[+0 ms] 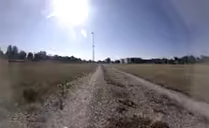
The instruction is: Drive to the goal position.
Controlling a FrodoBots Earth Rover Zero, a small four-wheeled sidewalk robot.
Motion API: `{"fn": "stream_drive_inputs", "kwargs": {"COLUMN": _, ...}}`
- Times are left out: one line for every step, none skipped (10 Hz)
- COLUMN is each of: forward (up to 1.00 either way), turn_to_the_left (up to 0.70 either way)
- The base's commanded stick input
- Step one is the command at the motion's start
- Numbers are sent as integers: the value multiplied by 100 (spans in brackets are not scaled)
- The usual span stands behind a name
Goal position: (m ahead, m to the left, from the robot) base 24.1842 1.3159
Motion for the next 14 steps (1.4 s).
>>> {"fn": "stream_drive_inputs", "kwargs": {"forward": 50, "turn_to_the_left": 0}}
{"fn": "stream_drive_inputs", "kwargs": {"forward": 50, "turn_to_the_left": 0}}
{"fn": "stream_drive_inputs", "kwargs": {"forward": 50, "turn_to_the_left": 0}}
{"fn": "stream_drive_inputs", "kwargs": {"forward": 50, "turn_to_the_left": 0}}
{"fn": "stream_drive_inputs", "kwargs": {"forward": 50, "turn_to_the_left": 0}}
{"fn": "stream_drive_inputs", "kwargs": {"forward": 50, "turn_to_the_left": 0}}
{"fn": "stream_drive_inputs", "kwargs": {"forward": 50, "turn_to_the_left": 0}}
{"fn": "stream_drive_inputs", "kwargs": {"forward": 50, "turn_to_the_left": 0}}
{"fn": "stream_drive_inputs", "kwargs": {"forward": 50, "turn_to_the_left": 0}}
{"fn": "stream_drive_inputs", "kwargs": {"forward": 50, "turn_to_the_left": 0}}
{"fn": "stream_drive_inputs", "kwargs": {"forward": 50, "turn_to_the_left": 0}}
{"fn": "stream_drive_inputs", "kwargs": {"forward": 50, "turn_to_the_left": 0}}
{"fn": "stream_drive_inputs", "kwargs": {"forward": 50, "turn_to_the_left": 0}}
{"fn": "stream_drive_inputs", "kwargs": {"forward": 50, "turn_to_the_left": 0}}
